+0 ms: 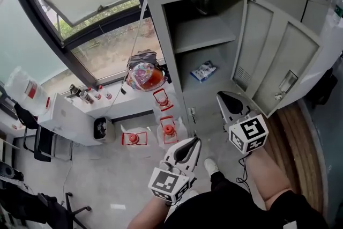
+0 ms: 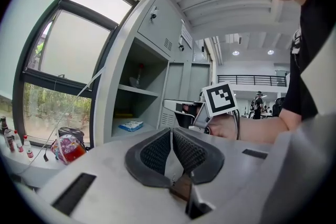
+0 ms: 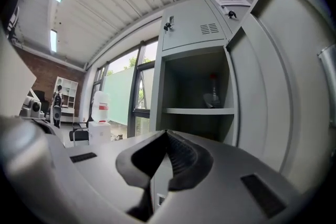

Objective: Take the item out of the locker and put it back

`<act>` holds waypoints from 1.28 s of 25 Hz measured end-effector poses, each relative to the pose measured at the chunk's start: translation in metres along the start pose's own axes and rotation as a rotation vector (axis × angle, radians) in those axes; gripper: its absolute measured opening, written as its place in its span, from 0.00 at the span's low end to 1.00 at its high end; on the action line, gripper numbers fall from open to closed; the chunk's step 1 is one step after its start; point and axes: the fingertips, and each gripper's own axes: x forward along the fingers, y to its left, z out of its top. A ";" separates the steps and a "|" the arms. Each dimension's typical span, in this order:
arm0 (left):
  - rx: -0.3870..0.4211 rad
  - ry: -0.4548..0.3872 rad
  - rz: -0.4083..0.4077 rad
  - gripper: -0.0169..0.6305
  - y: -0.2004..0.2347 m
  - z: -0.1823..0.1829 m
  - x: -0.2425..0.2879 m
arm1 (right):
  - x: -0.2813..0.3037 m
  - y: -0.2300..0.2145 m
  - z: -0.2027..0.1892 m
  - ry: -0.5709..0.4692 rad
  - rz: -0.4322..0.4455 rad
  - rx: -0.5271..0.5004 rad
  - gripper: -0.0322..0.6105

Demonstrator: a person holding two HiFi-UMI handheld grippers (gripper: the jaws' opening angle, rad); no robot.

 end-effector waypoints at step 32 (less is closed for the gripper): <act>-0.012 0.009 -0.020 0.07 0.051 0.005 0.094 | 0.158 -0.108 -0.108 0.328 -0.090 0.083 0.57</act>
